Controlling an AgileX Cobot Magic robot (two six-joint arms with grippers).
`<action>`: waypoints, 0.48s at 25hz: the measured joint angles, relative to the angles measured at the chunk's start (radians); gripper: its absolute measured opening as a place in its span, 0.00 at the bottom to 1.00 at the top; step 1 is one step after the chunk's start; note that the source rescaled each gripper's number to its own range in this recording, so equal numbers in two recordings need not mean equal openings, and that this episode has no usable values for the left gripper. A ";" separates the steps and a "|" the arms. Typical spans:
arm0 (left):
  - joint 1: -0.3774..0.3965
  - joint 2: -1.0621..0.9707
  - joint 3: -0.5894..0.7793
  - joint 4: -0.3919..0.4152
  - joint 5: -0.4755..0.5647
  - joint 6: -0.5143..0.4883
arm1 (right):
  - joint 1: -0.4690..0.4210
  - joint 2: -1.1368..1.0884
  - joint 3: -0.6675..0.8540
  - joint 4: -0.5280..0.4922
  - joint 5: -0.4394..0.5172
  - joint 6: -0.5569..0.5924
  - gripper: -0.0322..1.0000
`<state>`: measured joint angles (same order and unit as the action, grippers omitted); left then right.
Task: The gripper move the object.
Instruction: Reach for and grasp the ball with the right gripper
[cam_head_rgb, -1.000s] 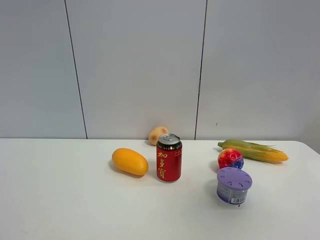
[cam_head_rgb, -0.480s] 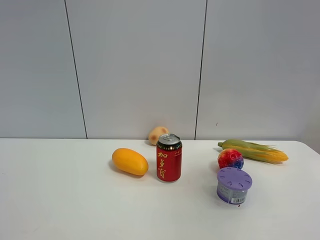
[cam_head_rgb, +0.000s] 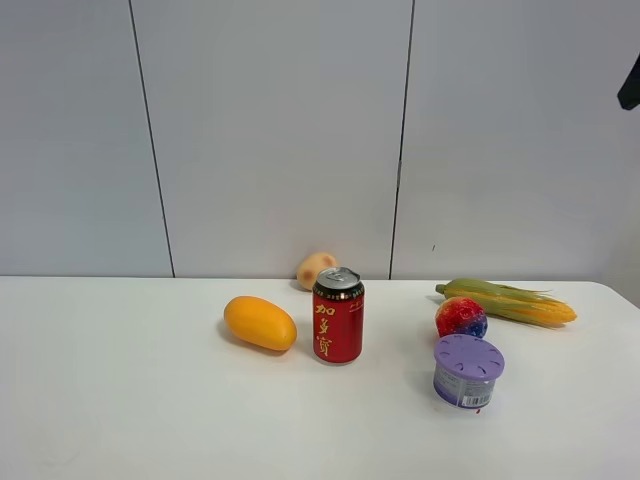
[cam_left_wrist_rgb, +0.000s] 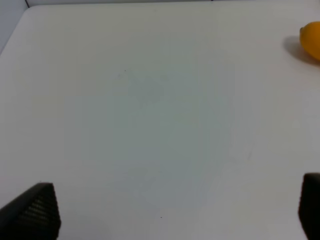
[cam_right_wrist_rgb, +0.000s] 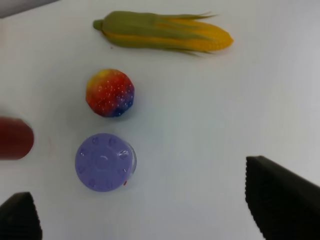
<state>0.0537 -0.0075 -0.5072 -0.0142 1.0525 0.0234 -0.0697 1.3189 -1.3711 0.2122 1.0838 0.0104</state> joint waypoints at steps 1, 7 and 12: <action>0.000 0.000 0.000 0.000 0.000 0.000 | 0.000 0.014 0.000 0.010 -0.007 -0.010 0.50; 0.000 0.000 0.000 0.000 0.000 0.000 | 0.000 0.103 0.000 0.045 -0.037 -0.026 0.50; 0.000 0.000 0.000 0.000 0.000 0.000 | 0.000 0.172 0.000 0.048 -0.083 -0.047 0.50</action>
<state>0.0537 -0.0075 -0.5072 -0.0142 1.0525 0.0234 -0.0697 1.4912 -1.3711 0.2597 1.0004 -0.0364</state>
